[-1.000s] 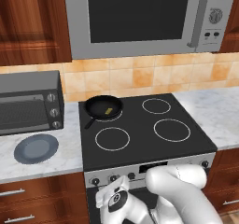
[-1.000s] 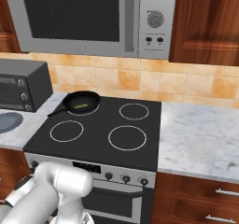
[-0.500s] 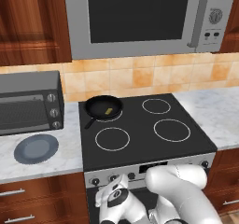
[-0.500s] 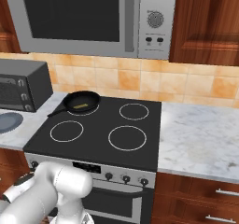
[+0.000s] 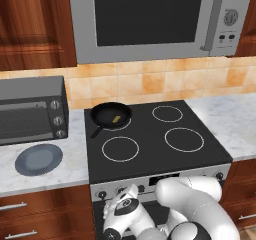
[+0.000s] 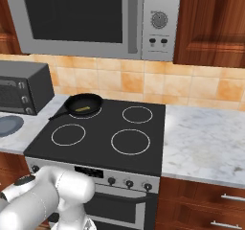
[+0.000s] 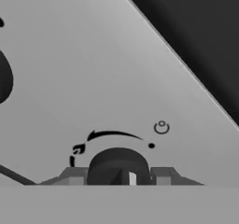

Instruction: Pick up the butter stick and place it in the pan. Then turn on the burner for the pan.

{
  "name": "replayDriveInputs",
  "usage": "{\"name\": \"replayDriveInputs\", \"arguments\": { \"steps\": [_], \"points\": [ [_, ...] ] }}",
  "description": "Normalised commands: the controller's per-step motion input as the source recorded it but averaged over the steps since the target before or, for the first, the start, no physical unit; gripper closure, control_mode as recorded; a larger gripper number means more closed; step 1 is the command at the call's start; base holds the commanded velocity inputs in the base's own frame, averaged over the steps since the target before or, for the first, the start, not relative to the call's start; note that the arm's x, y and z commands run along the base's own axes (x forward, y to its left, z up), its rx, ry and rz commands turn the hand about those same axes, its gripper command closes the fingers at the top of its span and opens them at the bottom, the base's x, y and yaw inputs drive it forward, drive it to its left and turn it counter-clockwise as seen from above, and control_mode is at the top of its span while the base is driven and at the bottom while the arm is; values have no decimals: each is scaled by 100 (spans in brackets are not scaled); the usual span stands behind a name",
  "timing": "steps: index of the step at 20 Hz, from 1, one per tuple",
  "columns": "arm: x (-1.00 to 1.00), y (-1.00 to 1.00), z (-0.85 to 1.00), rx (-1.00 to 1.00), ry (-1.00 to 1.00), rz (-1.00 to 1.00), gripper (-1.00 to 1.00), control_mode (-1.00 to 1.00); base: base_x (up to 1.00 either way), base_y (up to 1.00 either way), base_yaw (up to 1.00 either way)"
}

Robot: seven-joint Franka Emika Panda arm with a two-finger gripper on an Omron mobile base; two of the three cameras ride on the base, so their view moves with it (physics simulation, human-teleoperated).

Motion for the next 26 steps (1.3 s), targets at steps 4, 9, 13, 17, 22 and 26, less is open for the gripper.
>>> {"name": "replayDriveInputs", "arguments": {
  "steps": [4,9,13,17,22,26],
  "points": [
    [1,-32,0,-24,4,0,100,-100,0,0,0],
    [0,-32,-1,-24,0,0,100,-100,0,0,0],
    [0,-37,-5,-24,0,0,100,-100,0,0,0],
    [0,-40,-2,-23,0,0,100,-100,0,0,0],
    [0,-49,0,-22,3,0,100,-100,0,0,0],
    [0,-50,0,-22,4,0,100,-100,0,0,0]
  ]
}}
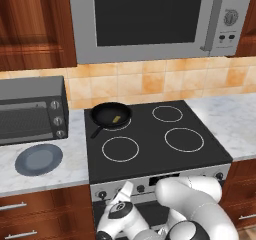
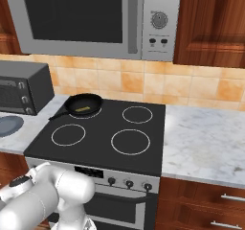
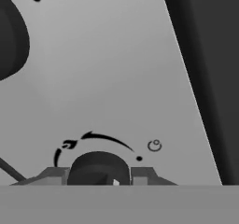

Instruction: Pick up the butter stick and place it in the pan. Then turn on the burner for the pan.

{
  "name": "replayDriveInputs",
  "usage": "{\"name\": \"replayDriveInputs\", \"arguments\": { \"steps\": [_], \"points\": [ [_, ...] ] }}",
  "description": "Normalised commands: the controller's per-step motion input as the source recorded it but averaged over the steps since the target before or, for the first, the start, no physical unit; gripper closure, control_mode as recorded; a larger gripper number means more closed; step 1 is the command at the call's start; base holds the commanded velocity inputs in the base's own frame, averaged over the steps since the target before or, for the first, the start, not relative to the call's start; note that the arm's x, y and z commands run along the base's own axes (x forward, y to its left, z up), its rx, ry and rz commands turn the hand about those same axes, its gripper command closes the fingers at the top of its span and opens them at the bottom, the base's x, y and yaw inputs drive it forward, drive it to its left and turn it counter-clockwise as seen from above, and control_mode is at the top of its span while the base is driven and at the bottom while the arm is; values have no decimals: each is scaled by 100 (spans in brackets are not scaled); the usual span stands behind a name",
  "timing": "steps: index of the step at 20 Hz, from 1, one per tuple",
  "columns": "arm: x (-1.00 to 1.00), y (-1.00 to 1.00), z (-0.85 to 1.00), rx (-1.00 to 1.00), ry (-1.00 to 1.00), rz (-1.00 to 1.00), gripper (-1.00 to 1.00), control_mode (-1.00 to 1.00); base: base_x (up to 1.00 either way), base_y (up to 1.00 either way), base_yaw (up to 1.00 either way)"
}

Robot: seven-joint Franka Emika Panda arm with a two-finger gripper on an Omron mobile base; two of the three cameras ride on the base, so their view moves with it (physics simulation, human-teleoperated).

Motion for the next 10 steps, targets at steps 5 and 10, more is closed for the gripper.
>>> {"name": "replayDriveInputs", "arguments": {
  "steps": [5,10],
  "points": [
    [0,-50,0,-22,5,0,100,-100,0,0,0],
    [0,-46,-5,-22,5,0,100,-100,0,0,0]
  ]
}}
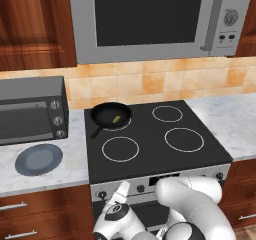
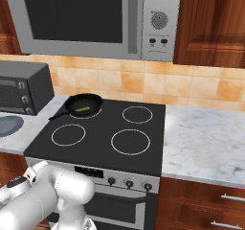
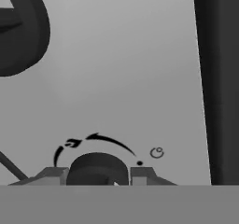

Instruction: Pick up the butter stick and place it in the pan. Then turn on the burner for the pan.

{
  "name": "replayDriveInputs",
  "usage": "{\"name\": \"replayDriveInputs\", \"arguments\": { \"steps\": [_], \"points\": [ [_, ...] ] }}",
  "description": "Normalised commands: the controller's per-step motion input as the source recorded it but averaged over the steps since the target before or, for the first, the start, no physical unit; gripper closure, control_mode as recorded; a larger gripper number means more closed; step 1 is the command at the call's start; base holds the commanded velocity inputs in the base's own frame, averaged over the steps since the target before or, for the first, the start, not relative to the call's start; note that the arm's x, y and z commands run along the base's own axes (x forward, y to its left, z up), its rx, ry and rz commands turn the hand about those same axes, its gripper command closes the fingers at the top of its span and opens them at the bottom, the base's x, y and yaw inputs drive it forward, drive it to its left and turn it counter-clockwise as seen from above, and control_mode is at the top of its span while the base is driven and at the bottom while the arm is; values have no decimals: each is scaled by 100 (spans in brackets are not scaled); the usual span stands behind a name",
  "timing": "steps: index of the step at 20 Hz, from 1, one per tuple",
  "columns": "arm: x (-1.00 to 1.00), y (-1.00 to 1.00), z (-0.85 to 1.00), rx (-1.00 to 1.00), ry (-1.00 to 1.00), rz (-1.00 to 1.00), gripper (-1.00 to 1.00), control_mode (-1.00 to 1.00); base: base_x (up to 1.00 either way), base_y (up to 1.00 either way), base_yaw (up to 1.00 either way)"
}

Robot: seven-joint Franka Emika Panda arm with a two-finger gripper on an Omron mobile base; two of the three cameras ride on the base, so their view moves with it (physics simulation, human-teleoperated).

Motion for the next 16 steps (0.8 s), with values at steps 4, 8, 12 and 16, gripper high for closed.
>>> {"name": "replayDriveInputs", "arguments": {
  "steps": [4,8,12,16],
  "points": [
    [0,-42,-7,-23,6,0,100,-100,0,0,0],
    [0,-35,-9,-24,8,0,100,-100,0,0,0],
    [6,-35,-13,-20,7,6,100,-100,0,0,0],
    [13,-39,-12,-17,7,13,100,-100,0,0,0]
  ]
}}
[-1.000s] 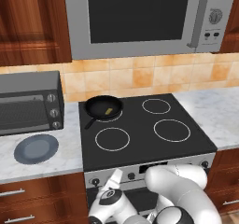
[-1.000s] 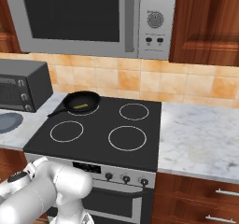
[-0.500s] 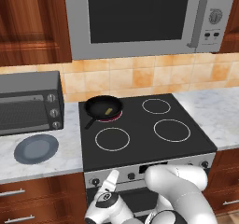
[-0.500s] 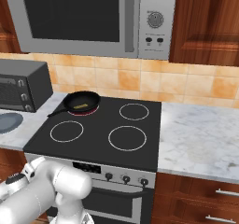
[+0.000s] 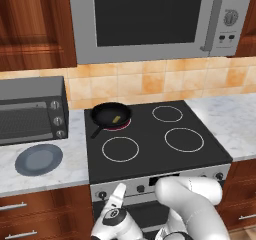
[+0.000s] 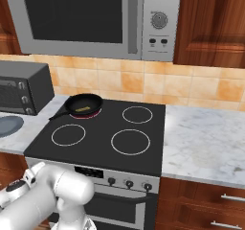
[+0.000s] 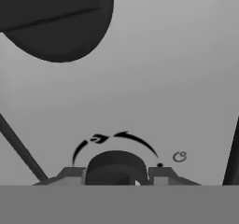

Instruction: Pick up the butter stick and place it in the pan. Then turn on the burner for the pan.

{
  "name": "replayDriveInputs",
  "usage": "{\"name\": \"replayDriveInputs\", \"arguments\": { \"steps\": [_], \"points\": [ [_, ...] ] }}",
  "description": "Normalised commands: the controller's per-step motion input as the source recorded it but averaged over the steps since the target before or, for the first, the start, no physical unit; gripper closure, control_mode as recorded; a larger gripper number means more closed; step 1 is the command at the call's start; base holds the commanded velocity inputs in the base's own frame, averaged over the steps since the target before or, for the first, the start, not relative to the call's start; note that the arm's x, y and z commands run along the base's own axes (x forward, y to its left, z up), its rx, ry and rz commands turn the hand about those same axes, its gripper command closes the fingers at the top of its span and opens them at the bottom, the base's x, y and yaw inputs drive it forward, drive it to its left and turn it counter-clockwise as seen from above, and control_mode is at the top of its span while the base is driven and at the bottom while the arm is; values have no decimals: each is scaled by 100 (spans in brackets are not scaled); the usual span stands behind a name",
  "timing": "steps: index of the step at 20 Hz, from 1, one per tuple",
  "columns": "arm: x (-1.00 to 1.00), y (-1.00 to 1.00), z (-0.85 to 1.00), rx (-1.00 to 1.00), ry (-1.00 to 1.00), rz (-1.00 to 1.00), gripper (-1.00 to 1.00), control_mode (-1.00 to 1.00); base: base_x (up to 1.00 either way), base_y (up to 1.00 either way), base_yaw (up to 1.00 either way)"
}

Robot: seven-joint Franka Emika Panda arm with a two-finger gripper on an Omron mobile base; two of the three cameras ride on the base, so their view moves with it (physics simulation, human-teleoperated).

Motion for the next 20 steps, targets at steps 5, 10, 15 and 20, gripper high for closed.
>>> {"name": "replayDriveInputs", "arguments": {
  "steps": [5,10,15,20],
  "points": [
    [20,-25,-12,-4,3,27,100,-100,0,0,0],
    [7,-12,-14,-9,4,37,100,-100,0,0,0],
    [0,-3,-8,-33,17,22,100,-100,0,0,0],
    [0,0,-12,-40,23,10,100,-100,0,0,0]
  ]
}}
